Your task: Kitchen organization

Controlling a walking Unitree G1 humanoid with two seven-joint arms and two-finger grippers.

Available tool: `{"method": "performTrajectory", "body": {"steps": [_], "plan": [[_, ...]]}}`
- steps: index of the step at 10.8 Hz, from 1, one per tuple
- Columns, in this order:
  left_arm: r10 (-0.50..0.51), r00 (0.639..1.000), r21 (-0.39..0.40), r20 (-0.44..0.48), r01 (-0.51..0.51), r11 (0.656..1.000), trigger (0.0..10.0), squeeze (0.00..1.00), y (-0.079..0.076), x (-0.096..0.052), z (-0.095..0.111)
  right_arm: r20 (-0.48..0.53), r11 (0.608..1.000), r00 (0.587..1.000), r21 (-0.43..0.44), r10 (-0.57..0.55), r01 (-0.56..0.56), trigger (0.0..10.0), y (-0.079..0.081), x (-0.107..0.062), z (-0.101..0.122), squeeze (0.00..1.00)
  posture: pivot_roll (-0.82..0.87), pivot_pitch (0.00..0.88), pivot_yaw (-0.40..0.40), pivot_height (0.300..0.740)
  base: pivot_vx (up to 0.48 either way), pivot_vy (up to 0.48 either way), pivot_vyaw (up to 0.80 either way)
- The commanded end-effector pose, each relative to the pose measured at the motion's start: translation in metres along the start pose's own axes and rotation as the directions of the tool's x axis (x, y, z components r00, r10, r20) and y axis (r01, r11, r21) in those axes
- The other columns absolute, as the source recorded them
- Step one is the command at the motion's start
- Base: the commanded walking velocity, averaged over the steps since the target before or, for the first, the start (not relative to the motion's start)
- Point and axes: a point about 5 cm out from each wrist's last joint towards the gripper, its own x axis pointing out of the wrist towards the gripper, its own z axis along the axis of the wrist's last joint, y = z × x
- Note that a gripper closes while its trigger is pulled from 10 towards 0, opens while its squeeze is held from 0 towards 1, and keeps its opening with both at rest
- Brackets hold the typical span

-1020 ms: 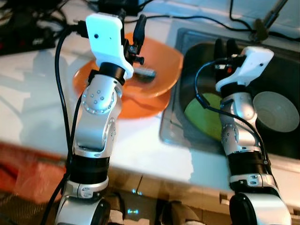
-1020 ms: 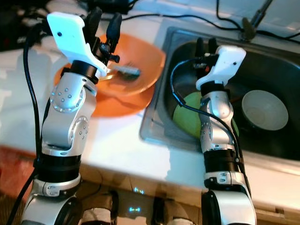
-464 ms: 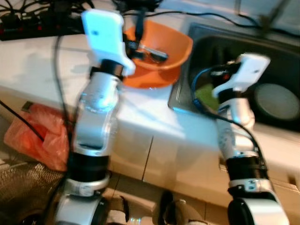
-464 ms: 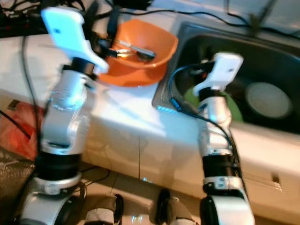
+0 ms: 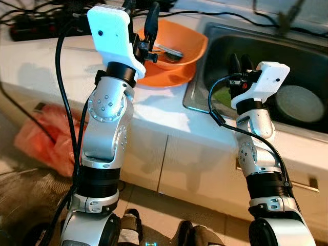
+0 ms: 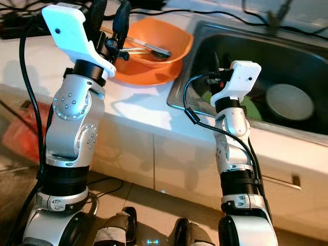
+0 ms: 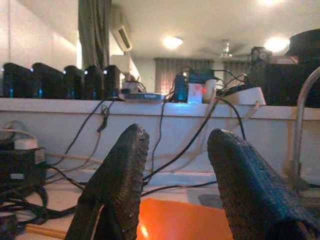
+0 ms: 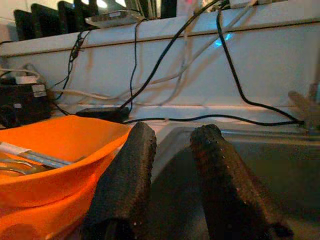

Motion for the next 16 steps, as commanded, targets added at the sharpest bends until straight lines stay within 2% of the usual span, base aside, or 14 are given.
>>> {"method": "performTrajectory", "body": {"steps": [1,4,8,12,16], "plan": [[-0.03,1.0,-0.027,0.007,0.03,0.999,10.0,0.0,-0.006,-0.001,-0.001,0.019,1.0,1.0,-0.007,-0.01,0.01,10.0,-0.003,0.002,0.005,0.0,0.22,0.199,-0.039,0.74,0.0,0.0,0.0],[-0.047,0.999,-0.044,-0.02,0.047,0.998,10.0,0.0,-0.011,-0.01,-0.007,0.005,1.0,1.0,-0.009,-0.005,0.005,10.0,-0.003,0.0,0.002,0.0,0.22,0.2,-0.04,0.74,0.0,0.0,0.0],[-0.032,0.998,-0.009,-0.058,0.031,0.999,10.0,0.0,-0.007,-0.013,-0.013,-0.028,1.0,1.0,0.0,-0.008,0.008,10.0,-0.001,-0.001,-0.003,0.0,0.23,0.209,-0.044,0.74,0.0,0.0,0.0],[-0.005,0.998,0.011,-0.058,0.006,1.0,10.0,0.0,-0.001,-0.015,-0.012,-0.041,1.0,0.999,0.0,0.003,-0.003,10.0,0.0,-0.001,-0.005,0.0,0.23,0.221,-0.051,0.74,0.0,0.0,-0.71],[-0.008,0.999,0.04,-0.05,0.01,0.999,10.0,0.0,-0.002,-0.015,-0.009,-0.046,1.0,0.999,-0.001,0.011,-0.011,10.0,0.002,-0.002,-0.006,0.0,0.24,0.225,-0.056,0.74,0.0,0.0,0.0]]}}
